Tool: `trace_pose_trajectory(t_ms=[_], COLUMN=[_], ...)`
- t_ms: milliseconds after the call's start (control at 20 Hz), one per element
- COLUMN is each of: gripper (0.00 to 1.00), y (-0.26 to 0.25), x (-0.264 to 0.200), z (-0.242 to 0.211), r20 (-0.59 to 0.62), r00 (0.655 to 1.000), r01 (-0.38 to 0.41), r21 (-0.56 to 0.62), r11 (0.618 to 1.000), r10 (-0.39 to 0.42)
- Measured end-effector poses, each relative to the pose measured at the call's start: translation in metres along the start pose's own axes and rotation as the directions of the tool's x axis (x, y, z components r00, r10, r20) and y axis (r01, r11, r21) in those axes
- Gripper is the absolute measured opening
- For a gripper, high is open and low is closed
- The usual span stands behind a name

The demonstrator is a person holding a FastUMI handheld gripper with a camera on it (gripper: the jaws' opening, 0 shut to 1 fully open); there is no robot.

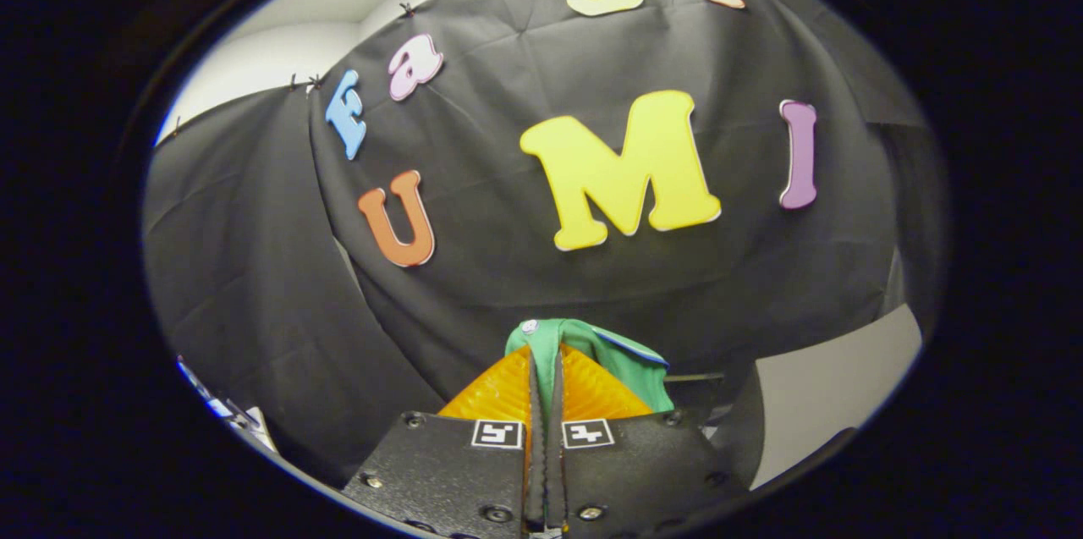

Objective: Put the clothes into the washing machine and then close the washing machine lid.

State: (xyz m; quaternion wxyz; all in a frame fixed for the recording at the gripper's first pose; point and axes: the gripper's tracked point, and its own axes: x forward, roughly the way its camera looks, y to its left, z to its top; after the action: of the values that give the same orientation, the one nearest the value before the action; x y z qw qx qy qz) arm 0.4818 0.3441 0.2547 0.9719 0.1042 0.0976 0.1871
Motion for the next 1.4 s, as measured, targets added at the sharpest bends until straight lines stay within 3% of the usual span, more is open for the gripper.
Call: trace_pose_trajectory(t_ms=[300, 950, 1400], gripper=[0.04, 0.04, 0.04], y=[0.0, -0.044, -0.082], x=[0.049, 0.132, 0.158], z=[-0.066, -0.188, -0.281], r20=[-0.11, -0.277, -0.374], r00=[0.994, 0.954, 0.907], r01=[0.009, 0.118, 0.191], r21=[0.022, -0.007, -0.041], r11=[1.0, 0.993, 0.981], r10=[-0.007, -0.116, -0.192])
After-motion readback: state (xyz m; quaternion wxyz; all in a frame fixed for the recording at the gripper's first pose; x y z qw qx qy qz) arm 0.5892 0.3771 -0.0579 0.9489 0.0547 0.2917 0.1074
